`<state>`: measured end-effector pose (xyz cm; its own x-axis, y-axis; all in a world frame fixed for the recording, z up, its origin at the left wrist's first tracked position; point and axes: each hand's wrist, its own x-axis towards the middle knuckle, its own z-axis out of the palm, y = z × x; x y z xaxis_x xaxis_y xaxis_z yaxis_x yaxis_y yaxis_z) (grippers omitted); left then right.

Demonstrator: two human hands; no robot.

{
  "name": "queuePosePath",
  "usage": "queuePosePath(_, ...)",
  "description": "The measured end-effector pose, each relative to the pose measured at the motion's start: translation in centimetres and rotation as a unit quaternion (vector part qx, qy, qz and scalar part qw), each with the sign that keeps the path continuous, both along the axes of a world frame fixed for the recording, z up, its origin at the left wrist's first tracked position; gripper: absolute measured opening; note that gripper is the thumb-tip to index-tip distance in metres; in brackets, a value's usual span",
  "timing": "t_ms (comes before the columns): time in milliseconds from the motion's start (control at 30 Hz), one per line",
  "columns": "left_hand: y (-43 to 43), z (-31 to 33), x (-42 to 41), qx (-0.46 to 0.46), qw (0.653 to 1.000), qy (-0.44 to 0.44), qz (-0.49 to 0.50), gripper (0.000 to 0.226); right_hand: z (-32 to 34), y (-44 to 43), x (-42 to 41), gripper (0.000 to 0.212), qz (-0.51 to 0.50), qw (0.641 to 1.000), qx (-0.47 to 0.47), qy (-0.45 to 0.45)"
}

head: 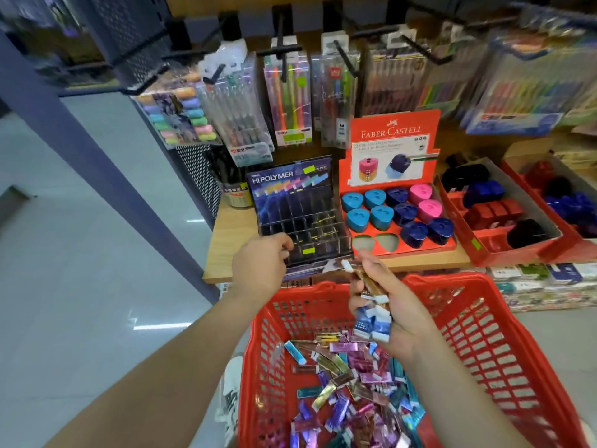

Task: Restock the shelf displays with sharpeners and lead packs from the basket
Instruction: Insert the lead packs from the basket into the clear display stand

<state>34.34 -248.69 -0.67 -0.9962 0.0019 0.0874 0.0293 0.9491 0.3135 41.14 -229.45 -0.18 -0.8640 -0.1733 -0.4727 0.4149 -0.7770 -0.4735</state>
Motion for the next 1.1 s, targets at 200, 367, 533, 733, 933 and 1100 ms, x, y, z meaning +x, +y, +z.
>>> queuePosePath(200, -0.1, -0.3, 1.5, -0.010, 1.000, -0.007, -0.021, 0.022, -0.3, -0.2, 0.2, 0.033, 0.008, 1.000, -0.019, -0.015)
queuePosePath(367, -0.3, 0.1, 0.9, 0.036, 0.999, 0.000, -0.036, 0.018, 0.0, -1.2, -0.4, 0.024, 0.018, 1.000, -0.011, -0.003)
queuePosePath(533, -0.4, 2.2, -0.3, 0.086, 0.996, -0.032, -0.022, 0.015, -0.1, -2.4, -1.8, 0.035, 0.027, 0.996, 0.080, 0.040)
queuePosePath(733, 0.3, 8.0, -0.2, 0.399, 0.861, -0.316, -0.017, 0.026, 0.7, -3.5, -2.6, 0.042, 0.022, 0.981, 0.159, 0.108)
queuePosePath(933, -1.8, 7.5, -0.3, 0.440, 0.842, -0.314, 0.000, 0.012, 0.9, -4.6, -3.4, 0.051, 0.057, 0.980, 0.153, 0.114)
queuePosePath(1100, -3.3, 7.1, -1.5, 0.467, 0.840, -0.277, 0.015, 0.017, 0.2, -4.4, -4.0, 0.047, 0.066, 0.991, 0.080, 0.084)
